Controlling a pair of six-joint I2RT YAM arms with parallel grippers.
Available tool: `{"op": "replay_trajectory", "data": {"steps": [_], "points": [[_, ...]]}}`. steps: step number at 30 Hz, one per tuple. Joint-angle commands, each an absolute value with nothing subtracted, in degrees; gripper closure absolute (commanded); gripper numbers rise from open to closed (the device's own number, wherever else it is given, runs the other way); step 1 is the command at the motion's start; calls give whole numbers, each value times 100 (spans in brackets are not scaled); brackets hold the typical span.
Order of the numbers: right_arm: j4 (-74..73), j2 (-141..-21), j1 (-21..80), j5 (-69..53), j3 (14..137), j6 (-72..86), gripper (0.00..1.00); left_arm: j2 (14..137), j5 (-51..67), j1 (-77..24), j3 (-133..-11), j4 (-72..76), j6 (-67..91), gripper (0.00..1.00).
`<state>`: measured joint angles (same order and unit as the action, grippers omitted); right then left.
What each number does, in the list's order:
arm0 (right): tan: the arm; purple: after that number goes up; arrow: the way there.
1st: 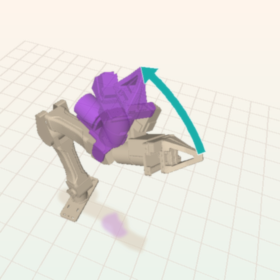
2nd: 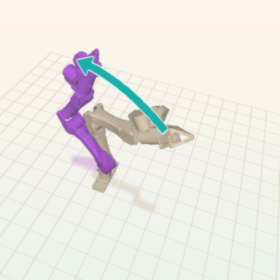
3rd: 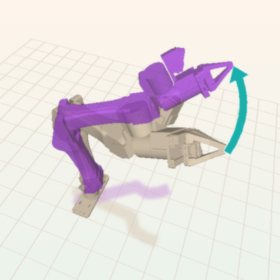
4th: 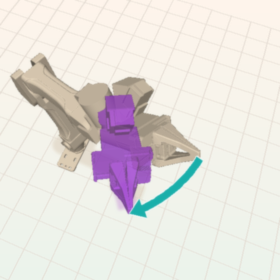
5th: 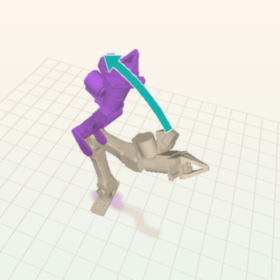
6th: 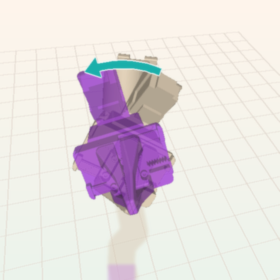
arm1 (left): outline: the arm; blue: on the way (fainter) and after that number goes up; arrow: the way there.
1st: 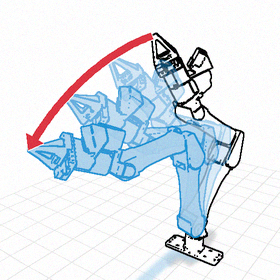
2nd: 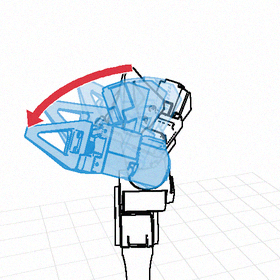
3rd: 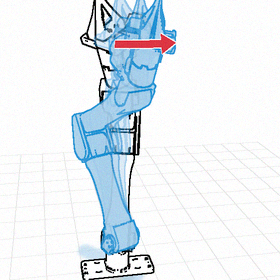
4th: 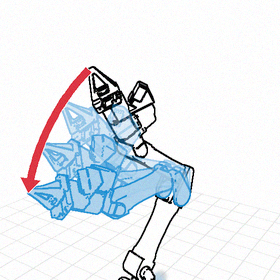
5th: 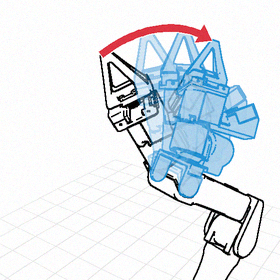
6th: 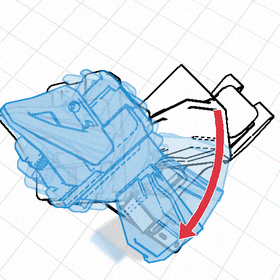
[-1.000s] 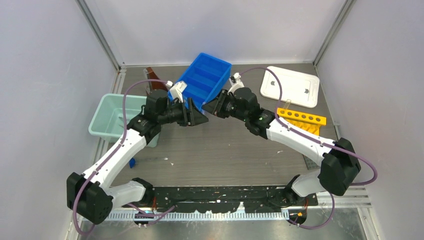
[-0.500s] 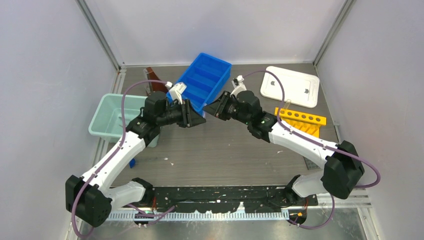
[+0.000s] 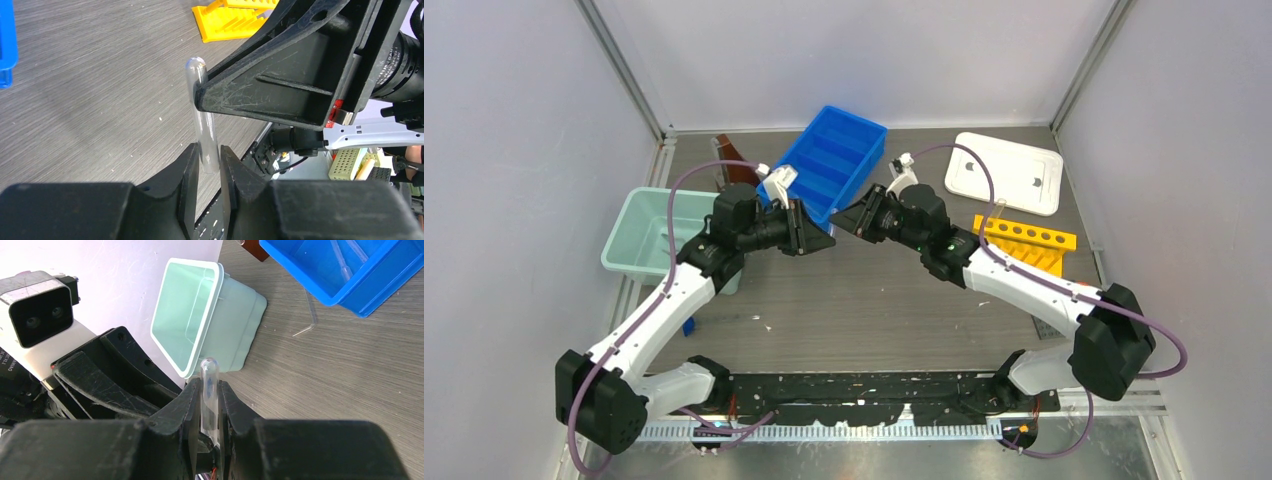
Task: Organize the chemistry lab equipment
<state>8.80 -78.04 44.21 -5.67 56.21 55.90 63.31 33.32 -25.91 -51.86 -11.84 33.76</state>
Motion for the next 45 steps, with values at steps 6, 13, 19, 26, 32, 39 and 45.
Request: {"op": "replay_trajectory", "data": {"steps": [6,13,19,26,32,39,45], "points": [[847,-7495,4456,-786,5852,5464,76,6152,3536,-2615,-5039,-719,3165,85],[-578,-7353,4197,-1375,6594,4672,53,5943,3555,-2619,-4923,-901,2916,85],[-1937,-7399,3516,-2262,7285,4285,44,5817,3820,-2672,-4802,-888,2821,86],[-2974,-7779,3197,-3341,8073,3681,44,5781,3892,-2875,-4782,-887,2634,87],[-2979,-8045,3213,-3640,8068,3672,44,5798,3885,-2917,-4772,-914,2558,87],[-2790,-8285,3384,-3807,7822,3667,44,5783,3893,-2926,-4757,-958,2506,87],[-2410,-8448,3456,-3879,7712,3864,51,5824,3941,-2930,-4755,-958,2492,87]]}}
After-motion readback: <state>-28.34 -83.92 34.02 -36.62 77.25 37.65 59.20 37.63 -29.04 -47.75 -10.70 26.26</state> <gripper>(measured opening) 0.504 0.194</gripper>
